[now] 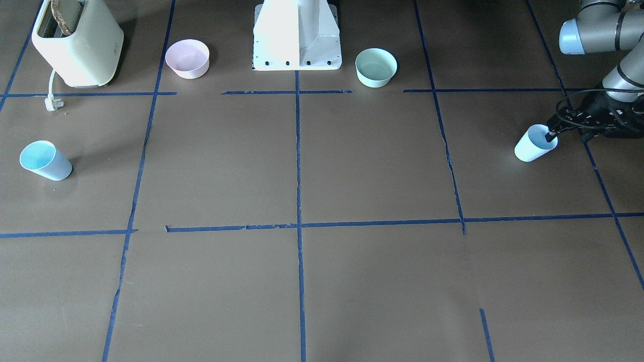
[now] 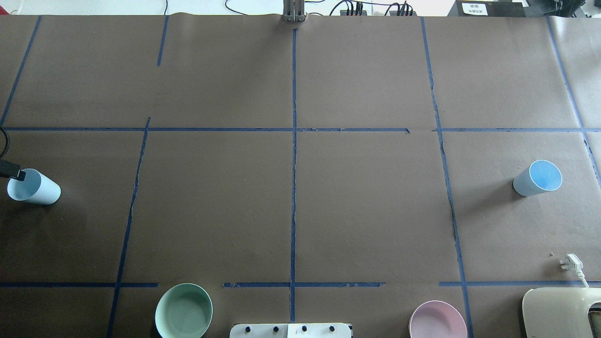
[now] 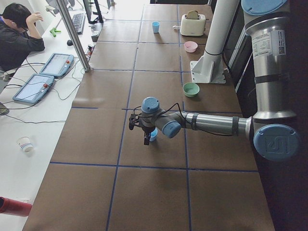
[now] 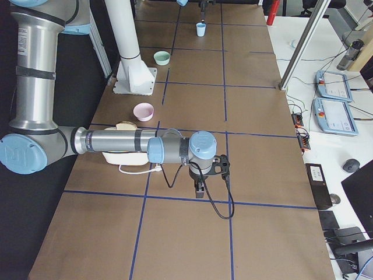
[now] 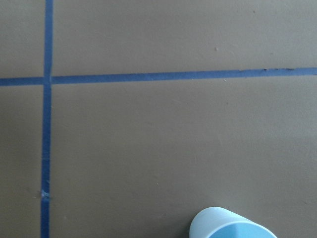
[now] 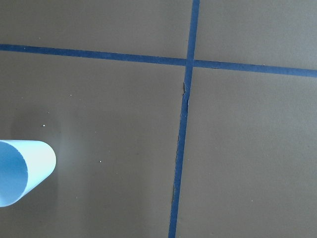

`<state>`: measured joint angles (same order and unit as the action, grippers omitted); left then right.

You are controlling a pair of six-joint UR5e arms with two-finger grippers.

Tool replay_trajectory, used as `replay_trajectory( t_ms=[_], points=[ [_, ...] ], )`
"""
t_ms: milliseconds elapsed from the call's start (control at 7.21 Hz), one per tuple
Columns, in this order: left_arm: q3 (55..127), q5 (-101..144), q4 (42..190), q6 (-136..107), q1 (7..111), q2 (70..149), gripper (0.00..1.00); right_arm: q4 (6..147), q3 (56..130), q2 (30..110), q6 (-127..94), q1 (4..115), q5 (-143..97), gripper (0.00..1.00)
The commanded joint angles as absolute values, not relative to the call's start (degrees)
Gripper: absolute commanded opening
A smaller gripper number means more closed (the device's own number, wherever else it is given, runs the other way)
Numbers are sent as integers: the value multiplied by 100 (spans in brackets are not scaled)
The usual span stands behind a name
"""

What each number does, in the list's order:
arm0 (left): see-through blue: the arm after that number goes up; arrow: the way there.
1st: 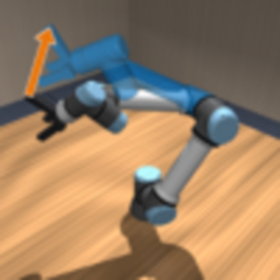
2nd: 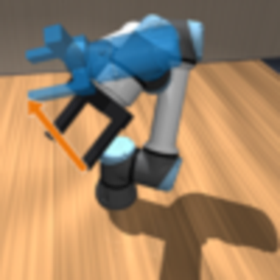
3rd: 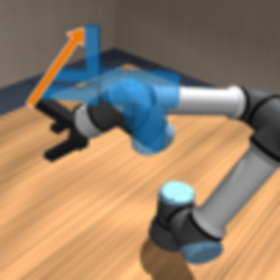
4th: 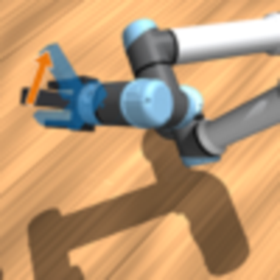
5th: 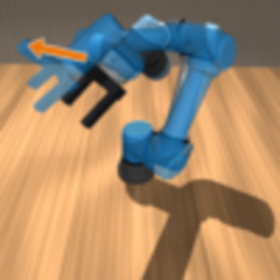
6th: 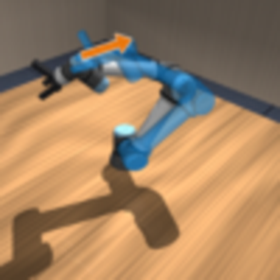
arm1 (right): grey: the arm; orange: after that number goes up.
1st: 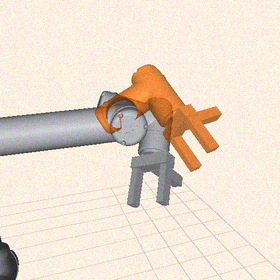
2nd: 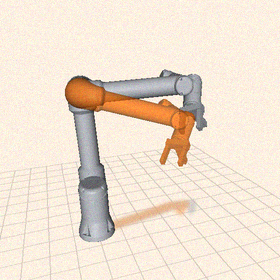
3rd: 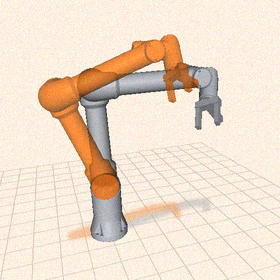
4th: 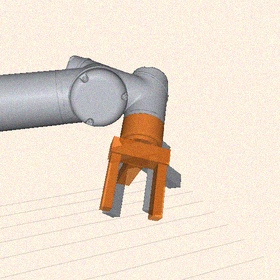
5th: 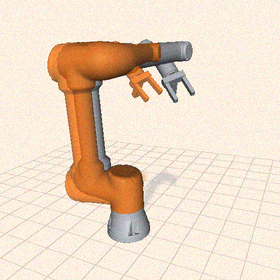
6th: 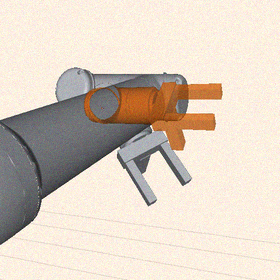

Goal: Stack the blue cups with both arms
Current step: 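Lower the left gripper onto the light blue cup and close it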

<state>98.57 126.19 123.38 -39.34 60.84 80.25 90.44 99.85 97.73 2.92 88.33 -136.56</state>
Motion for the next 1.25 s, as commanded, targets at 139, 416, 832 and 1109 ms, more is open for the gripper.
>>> replay_trajectory(
  t_ms=[139, 416, 832, 1109],
  points=[
    [9695, 12612, 12349, -3964, 5827, 8024, 84, 9044, 9984, 9773, 299, 8833, -13649, 100],
    [9694, 12612, 12349, -4411, 5757, 8033, 13, 9044, 9976, 9782, 299, 8833, -13649, 100],
    [9712, 12639, 12357, -4447, 5757, 8059, 0, 9044, 9984, 9782, 299, 8833, -13649, 100],
    [9956, 12865, 12262, -4561, 5757, 8129, 0, 9044, 9984, 9782, 299, 8833, -13649, 100]
  ],
)
